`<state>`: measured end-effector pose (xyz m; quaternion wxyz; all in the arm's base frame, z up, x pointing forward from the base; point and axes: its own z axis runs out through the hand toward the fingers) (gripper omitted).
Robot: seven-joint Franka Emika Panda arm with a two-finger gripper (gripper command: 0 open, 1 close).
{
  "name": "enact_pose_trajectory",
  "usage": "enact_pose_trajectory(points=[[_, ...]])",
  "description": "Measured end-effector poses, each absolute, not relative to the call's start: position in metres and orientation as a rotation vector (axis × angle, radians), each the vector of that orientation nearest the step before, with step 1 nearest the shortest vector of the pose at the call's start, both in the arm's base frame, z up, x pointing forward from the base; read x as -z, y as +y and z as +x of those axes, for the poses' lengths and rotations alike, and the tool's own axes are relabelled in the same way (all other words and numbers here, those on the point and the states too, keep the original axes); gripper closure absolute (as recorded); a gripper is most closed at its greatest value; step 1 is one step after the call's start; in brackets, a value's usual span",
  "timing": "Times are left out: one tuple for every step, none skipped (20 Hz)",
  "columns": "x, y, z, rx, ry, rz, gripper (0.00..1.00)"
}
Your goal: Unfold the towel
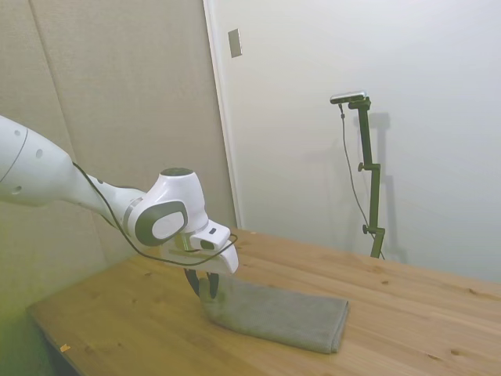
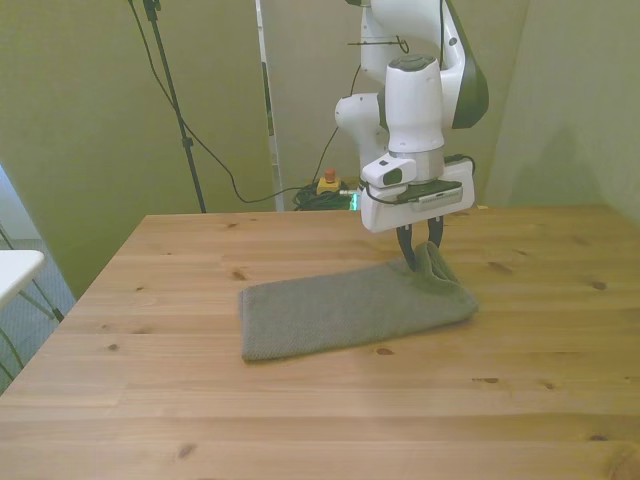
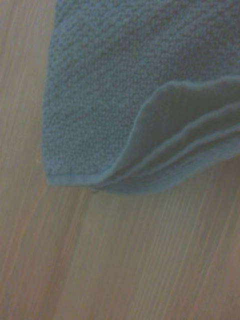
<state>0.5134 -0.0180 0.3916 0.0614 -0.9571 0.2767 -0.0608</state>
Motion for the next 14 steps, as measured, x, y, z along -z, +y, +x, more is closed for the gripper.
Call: enact_pose_trajectory(points=[[-0.401,-0.019,0.515,0.181,0.89,-2.892,0.0],[-0.41,-0.019,0.516,0.185,0.944,-2.889,0.0],[-0.419,-0.019,0.517,0.193,0.984,-2.886,0.0],[-0.428,-0.018,0.518,0.201,1.029,-2.884,0.0],[-0.437,-0.016,0.517,0.202,1.076,-2.886,0.0],[-0.444,-0.015,0.516,0.199,1.12,-2.881,0.0],[-0.45,-0.014,0.515,0.199,1.175,-2.873,0.0],[-0.455,-0.014,0.515,0.197,1.235,-2.861,0.0],[-0.46,-0.015,0.513,0.188,1.287,-2.846,0.0],[-0.465,-0.016,0.512,0.182,1.334,-2.827,0.0],[-0.47,-0.016,0.51,0.178,1.371,-2.812,0.0],[-0.474,-0.016,0.508,0.176,1.401,-2.802,0.0],[-0.477,-0.015,0.505,0.172,1.432,-2.796,0.0],[-0.479,-0.014,0.503,0.165,1.462,-2.79,0.0]])
